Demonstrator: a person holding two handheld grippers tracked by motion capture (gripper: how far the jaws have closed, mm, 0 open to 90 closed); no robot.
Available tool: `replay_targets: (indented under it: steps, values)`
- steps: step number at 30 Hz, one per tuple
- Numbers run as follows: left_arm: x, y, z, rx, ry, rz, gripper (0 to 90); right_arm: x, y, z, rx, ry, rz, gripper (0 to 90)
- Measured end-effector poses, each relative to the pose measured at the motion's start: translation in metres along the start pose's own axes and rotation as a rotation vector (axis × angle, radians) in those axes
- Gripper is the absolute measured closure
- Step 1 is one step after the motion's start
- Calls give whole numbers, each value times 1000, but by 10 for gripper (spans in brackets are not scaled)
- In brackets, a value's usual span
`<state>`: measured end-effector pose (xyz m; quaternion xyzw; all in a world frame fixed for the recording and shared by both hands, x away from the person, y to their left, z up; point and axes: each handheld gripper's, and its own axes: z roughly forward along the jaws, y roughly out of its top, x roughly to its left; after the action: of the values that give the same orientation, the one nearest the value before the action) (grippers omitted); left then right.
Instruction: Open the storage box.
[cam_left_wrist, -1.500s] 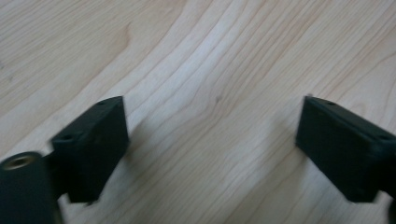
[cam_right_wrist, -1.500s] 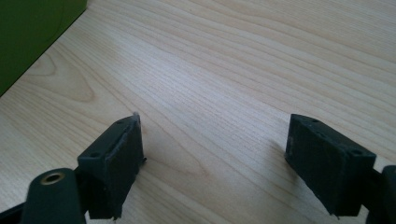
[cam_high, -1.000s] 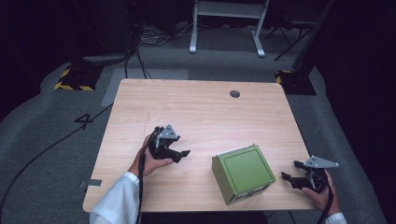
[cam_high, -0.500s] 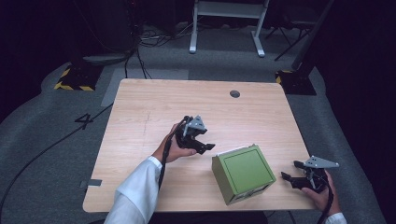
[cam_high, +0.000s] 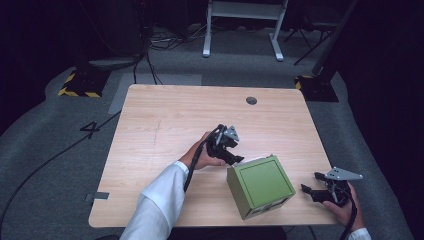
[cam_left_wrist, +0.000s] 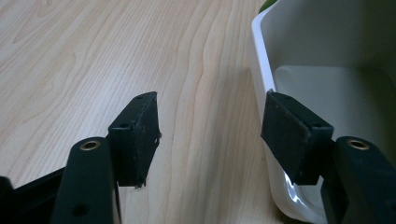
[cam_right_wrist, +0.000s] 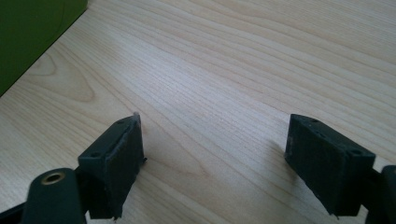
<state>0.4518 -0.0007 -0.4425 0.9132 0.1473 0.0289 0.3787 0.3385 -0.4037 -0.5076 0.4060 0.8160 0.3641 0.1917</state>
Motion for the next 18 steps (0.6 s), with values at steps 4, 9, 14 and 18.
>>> replay_targets:
  steps: [4, 9, 14, 18]
  values:
    - [1, -1, 4, 49, -4, 9, 412, 0, 0, 0, 0, 2, 3, 193]
    - [9, -3, 11, 48, -46, -14, 433, 0, 0, 0, 1, 3, 2, 193]
    - [6, -1, 27, 157, -25, 53, 485, 0, 0, 0, 1, 3, 2, 193]
    - [13, 0, 22, 100, -41, 14, 454, 0, 0, 0, 0, 3, 2, 194]
